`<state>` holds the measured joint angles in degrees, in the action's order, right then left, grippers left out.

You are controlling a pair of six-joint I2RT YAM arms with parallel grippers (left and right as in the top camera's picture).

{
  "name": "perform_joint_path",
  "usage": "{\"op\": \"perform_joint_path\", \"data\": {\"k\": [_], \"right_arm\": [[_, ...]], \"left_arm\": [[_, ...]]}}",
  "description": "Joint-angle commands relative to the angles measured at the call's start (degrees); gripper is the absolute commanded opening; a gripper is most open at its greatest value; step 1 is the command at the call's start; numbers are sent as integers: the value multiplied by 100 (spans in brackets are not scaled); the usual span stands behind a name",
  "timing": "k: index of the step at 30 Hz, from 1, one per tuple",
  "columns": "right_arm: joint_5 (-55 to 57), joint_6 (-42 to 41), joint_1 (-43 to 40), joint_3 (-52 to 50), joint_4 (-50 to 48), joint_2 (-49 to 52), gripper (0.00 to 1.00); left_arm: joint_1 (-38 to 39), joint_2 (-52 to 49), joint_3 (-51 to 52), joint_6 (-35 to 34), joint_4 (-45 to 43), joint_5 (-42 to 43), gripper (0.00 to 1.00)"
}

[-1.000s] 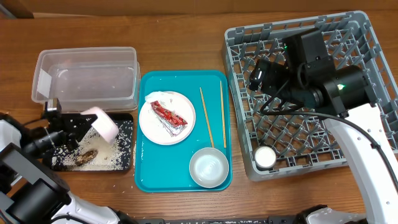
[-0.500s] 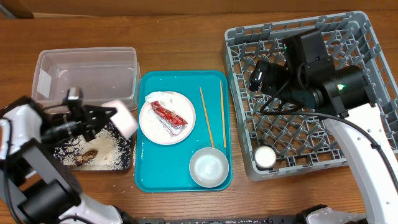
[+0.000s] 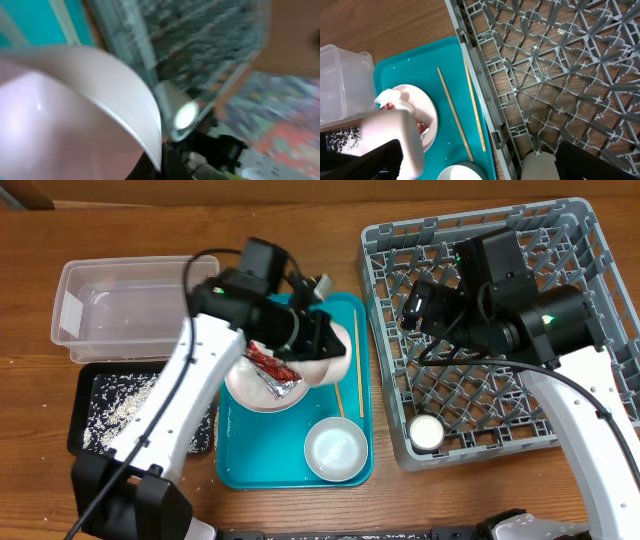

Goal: Sort waste into correct bins and load items into the dishwasher
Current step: 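Set the emptied pink plate back on the teal tray, then grasp the red wrapper with the left gripper, drop it in clear bin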

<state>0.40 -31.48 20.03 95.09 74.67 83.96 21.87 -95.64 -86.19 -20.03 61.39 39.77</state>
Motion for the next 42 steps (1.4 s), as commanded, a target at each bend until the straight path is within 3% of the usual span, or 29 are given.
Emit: {"op": "perform_joint_path", "data": {"k": [1, 2, 6, 11, 16, 17, 18, 19, 22, 26, 28, 32, 37, 40, 42], "right_arm": [[42, 22, 15, 90, -2, 7, 100], [42, 22, 15, 90, -2, 7, 100], [42, 22, 15, 90, 0, 7, 100], [42, 22, 15, 87, 44, 7, 100], [46, 22, 15, 87, 39, 13, 100], [46, 22, 15, 87, 39, 20, 100], [44, 22, 15, 87, 44, 28, 100], [46, 22, 15, 87, 42, 33, 100], [66, 22, 15, 87, 42, 50, 100], [63, 20, 15, 87, 42, 96, 100], [63, 20, 15, 87, 42, 101, 100], [63, 22, 15, 87, 44, 103, 100], [66, 22, 15, 87, 42, 103, 100], [98, 22, 15, 87, 39, 103, 100], [109, 22, 15, 87, 39, 103, 100]], "left_arm": [[568, 66, -107, -1298, 1014, -2741, 4], [796, 66, -85, -1606, 1480, -3574, 4], [1246, 66, 485, -2170, 1812, -4625, 4], [1340, 61, 1958, -2286, 863, -4103, 4], [1427, 61, 2249, -2288, 579, -3759, 4], [1504, 61, 2249, -2288, 584, -3770, 17], [1532, 61, 2247, -2288, 584, -3810, 43], [1532, 61, 2208, -2277, 586, -3842, 57], [1460, 61, 1895, -2214, 726, -4105, 60], [1257, 61, 1097, -2168, 767, -5071, 83], [1064, 61, 990, -1917, 448, -5296, 86], [426, -205, 1008, -1725, -334, -5327, 76], [-7, -1021, 1008, -1720, -385, -4909, 69], [-11, -1257, 1005, -1720, -378, -4715, 42], [-13, -1246, 929, -1722, -319, -4562, 4]]}}
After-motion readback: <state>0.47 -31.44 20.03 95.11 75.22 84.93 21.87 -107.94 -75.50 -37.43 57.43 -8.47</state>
